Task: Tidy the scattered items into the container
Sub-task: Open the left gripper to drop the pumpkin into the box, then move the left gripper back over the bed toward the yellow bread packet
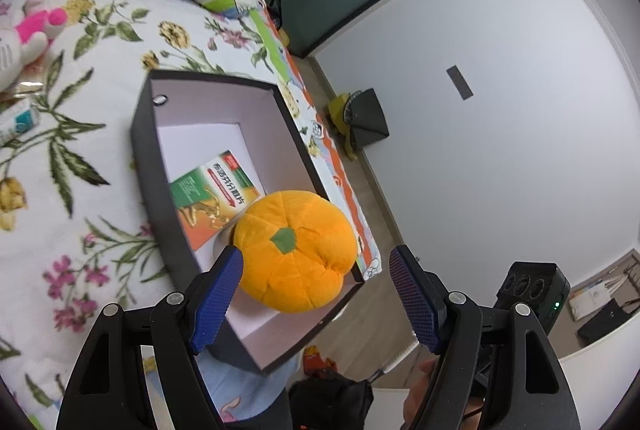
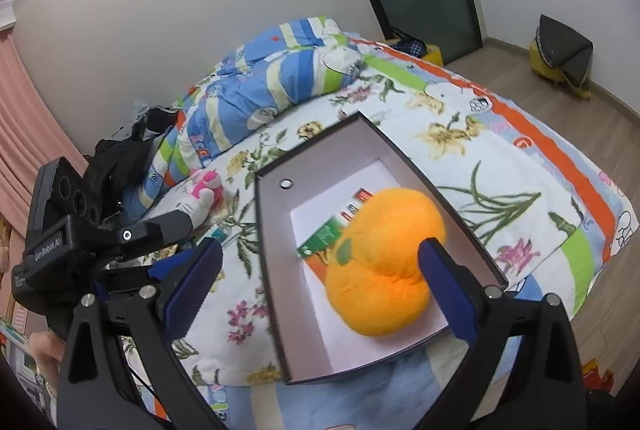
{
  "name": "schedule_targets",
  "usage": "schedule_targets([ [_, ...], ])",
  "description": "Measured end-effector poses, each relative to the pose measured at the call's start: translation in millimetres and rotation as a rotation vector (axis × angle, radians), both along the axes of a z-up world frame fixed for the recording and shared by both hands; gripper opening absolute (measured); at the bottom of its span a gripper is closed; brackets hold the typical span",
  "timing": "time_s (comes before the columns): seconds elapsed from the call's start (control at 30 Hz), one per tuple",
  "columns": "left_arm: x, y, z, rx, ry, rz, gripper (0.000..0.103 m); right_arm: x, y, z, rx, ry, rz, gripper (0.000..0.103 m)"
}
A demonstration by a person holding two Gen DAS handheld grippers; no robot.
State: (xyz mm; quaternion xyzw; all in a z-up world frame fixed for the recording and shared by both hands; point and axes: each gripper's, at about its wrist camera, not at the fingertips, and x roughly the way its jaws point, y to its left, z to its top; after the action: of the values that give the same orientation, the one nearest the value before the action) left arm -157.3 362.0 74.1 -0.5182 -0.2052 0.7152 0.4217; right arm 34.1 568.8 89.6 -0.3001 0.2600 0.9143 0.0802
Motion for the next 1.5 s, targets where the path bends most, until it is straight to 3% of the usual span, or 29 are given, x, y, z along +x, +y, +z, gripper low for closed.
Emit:
schedule_targets([
  [0.4,18.1,-84.2,45.1,0.036,0.073,0.088,0.076,2.8,-75.6,46.2,0.064,0.048,0.102,0.099],
  [0.63,28.0,-158.9,69.5,0.045,0.132,0.190,0.076,-3.4,-132.0,70.6,0.120,0.073,0.180,0.100],
  [0.77,37.7,-205.8,78.3,0.004,0.194,0.290,0.076,-9.7,-164.7,79.4,0.135,0.088,0.225,0.101],
  [1.03,46.8,-303.9,80.4,-0.032,0.217,0.457,0.079,-28.9,-236.2,86.7,0.174,0.094,0.327,0.103],
  [1.23,56.2,-354.1,78.4,-0.087,0.245,0.549,0.079,-48.4,-274.1,80.8,0.145,0.081,0.361,0.103],
  [1.3,60.2,-369.5,77.7,-0.138,0.278,0.589,0.079,-54.9,-285.4,77.2,0.137,0.073,0.368,0.103],
  [1.5,64.4,-403.7,70.4,-0.224,0.309,0.640,0.079,-71.1,-325.6,68.4,0.182,0.055,0.407,0.103],
])
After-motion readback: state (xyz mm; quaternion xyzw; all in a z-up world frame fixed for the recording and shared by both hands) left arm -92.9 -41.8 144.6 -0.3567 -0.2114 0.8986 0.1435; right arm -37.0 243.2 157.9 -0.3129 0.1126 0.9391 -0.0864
